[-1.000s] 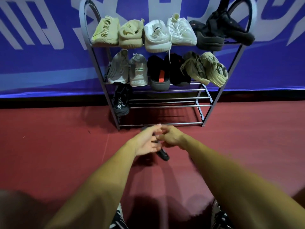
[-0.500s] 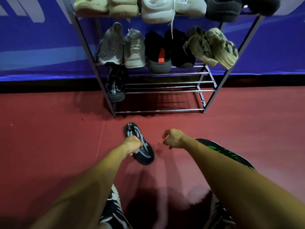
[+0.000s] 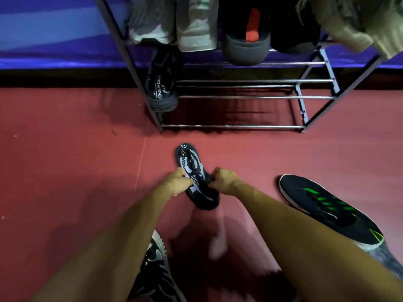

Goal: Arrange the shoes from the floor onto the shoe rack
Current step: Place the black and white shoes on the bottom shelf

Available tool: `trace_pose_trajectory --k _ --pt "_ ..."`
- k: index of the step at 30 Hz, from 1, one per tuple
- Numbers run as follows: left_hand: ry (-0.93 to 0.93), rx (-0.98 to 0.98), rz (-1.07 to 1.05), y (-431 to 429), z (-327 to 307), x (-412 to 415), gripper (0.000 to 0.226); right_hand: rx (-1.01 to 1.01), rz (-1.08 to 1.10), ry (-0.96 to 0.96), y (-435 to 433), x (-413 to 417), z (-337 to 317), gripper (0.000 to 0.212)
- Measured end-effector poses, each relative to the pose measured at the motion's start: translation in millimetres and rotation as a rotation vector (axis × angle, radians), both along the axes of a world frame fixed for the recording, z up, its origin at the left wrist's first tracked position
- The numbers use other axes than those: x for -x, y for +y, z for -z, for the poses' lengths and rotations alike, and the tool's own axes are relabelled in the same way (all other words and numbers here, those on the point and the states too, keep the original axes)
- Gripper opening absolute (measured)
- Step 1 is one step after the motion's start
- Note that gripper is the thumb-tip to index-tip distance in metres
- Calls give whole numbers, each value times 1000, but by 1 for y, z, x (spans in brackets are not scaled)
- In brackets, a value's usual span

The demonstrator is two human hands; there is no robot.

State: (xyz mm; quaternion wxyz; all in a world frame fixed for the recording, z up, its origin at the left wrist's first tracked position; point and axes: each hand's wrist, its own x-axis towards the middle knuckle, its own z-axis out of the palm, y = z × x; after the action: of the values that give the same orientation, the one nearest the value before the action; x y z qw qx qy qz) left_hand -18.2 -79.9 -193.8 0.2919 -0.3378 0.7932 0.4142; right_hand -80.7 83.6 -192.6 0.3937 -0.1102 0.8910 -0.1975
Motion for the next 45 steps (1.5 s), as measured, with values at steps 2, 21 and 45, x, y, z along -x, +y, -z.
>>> trace_pose_trajectory --k 2,21,45 --pt "1 -15 -22 -1 6 8 28 15 18 13 -9 6 5 36" --pt "135 -125 -12 13 -17 8 68 115 156 -80 17 5 -12 32" --pt "343 -336 -118 -19 -151 47 59 915 719 -71 -16 61 -133 18"
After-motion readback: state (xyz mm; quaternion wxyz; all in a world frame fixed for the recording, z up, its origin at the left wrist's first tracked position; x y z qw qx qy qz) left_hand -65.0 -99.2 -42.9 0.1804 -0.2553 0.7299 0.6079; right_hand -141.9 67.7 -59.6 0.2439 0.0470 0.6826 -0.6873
